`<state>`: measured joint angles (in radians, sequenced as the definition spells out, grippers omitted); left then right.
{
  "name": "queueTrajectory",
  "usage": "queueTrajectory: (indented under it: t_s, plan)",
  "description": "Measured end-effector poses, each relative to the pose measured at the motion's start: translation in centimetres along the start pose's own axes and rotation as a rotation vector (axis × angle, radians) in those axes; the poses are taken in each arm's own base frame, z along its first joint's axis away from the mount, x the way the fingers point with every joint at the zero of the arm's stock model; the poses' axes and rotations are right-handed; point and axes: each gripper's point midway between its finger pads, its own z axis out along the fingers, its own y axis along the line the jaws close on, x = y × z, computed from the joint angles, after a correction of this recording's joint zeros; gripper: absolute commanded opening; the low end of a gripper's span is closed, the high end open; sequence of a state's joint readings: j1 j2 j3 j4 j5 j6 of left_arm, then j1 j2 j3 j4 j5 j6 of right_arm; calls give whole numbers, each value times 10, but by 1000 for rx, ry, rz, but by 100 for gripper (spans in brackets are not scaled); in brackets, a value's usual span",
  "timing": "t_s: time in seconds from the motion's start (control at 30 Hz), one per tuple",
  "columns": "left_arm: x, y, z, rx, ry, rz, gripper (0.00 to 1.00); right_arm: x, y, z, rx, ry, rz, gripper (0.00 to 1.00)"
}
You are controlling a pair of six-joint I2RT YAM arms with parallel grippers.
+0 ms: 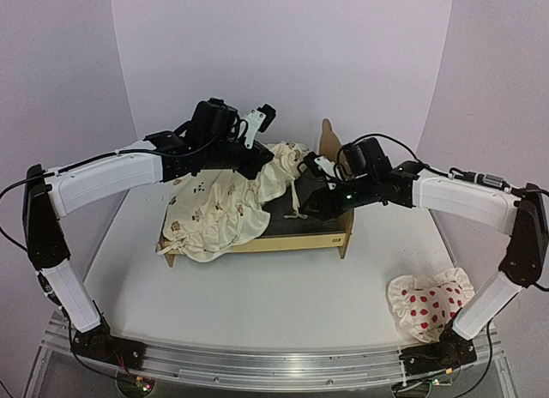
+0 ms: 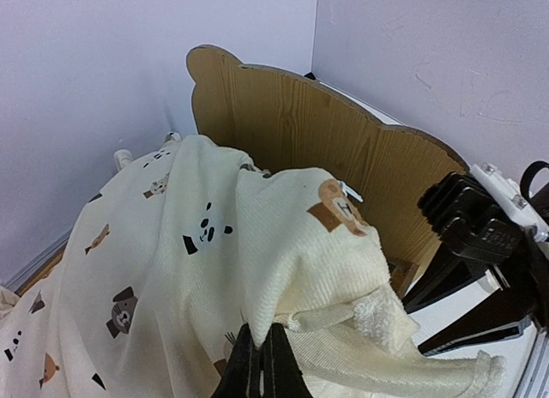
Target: Set up the pet bed
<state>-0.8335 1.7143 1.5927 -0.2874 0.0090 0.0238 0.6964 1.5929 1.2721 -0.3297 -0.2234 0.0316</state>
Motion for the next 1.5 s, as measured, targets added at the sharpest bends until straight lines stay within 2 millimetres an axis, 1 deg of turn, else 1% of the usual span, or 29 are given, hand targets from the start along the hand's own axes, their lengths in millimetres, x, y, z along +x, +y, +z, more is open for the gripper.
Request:
queueTrajectory:
  t_s: [0.13,0.23,0.47,0.67,0.8,0.97,1.0,1.03,1.13,1.27,1.4,1.5]
  plan:
    - [0,0,-2,9,-1,-2,0,-6,-4,13,4,-5,-8,37]
    - [-1,0,-7,12,-6,-9,0,-6,-8,23,11,0,-14,36]
    - [-15,4,-28,10,-35,-31,0,-3,-13,40,22,13,-36,38]
    - [-20,6,-39,6,-38,-37,0,-13,-5,41,-8,-25,-51,39]
    - [-19,7,-41,5,-34,-41,0,-18,6,42,-61,-48,-63,41]
    - [-20,7,-42,4,-35,-47,0,-28,17,43,-111,-89,-81,40]
    - [-20,7,-42,4,-35,-50,0,-29,17,44,-115,-95,-84,39]
    - [-20,7,-42,4,-35,-52,0,-30,18,46,-120,-100,-85,36]
    - [-20,8,-42,3,-35,-59,0,-26,19,54,-143,-93,-70,18]
    - [-19,10,-42,-1,-35,-62,0,-22,26,60,-185,-79,-51,1]
    - [-18,13,-42,-5,-41,-64,0,-24,40,57,-256,-79,-7,0]
    - [-14,13,-43,-2,-44,-65,0,-29,52,49,-320,-78,46,0]
